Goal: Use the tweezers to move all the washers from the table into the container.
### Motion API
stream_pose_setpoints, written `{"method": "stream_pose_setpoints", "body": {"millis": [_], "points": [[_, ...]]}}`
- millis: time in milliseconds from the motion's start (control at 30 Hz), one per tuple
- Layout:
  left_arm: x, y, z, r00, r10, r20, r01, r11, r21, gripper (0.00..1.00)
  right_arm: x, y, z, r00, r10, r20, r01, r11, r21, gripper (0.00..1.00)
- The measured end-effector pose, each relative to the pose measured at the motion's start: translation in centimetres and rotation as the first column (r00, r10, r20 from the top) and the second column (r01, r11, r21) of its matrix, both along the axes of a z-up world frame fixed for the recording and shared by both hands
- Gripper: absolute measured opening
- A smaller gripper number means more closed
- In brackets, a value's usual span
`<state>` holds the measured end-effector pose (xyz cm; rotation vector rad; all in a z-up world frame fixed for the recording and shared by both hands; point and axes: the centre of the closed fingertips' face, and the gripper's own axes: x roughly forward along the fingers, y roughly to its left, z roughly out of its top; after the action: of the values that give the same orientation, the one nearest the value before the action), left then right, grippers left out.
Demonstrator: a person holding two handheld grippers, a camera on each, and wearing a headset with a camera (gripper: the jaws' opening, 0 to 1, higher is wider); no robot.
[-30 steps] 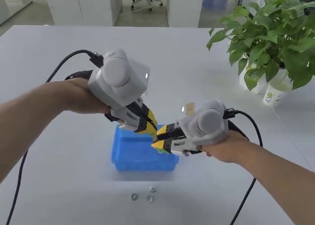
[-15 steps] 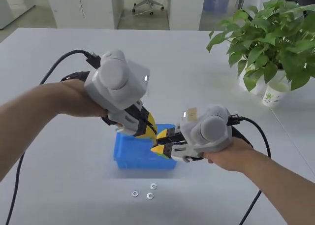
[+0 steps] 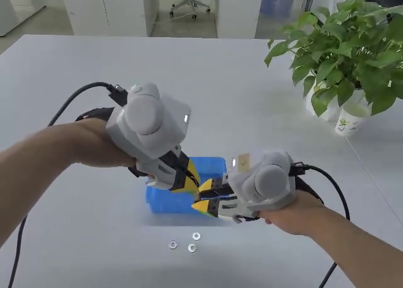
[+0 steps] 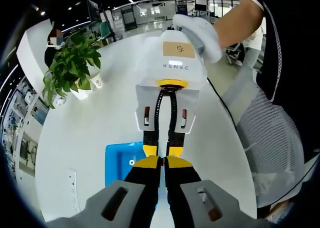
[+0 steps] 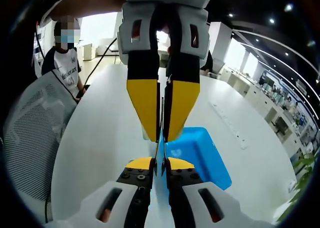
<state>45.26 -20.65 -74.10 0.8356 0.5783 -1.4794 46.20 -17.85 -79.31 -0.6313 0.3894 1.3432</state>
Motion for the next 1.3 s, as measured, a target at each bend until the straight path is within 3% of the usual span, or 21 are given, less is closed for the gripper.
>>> {"method": "stream_pose_setpoints", "body": {"millis": [333,1300], "points": [[-0.8,0.0,-1.5,1.0,-0.016,-0.014,0.017,1.0,0.012,0.06,-0.9,-0.2,-1.3,1.0,0.004,-0.021,-0.004,1.0,-0.011,0.13],[-3.3,0.7,-4.2,0.998,-0.04,-0.05,0.043,0.998,0.048,0.06,-3.5,0.2,-4.3,0.997,0.002,-0.079,-0.004,1.0,-0.026,0.14]]}}
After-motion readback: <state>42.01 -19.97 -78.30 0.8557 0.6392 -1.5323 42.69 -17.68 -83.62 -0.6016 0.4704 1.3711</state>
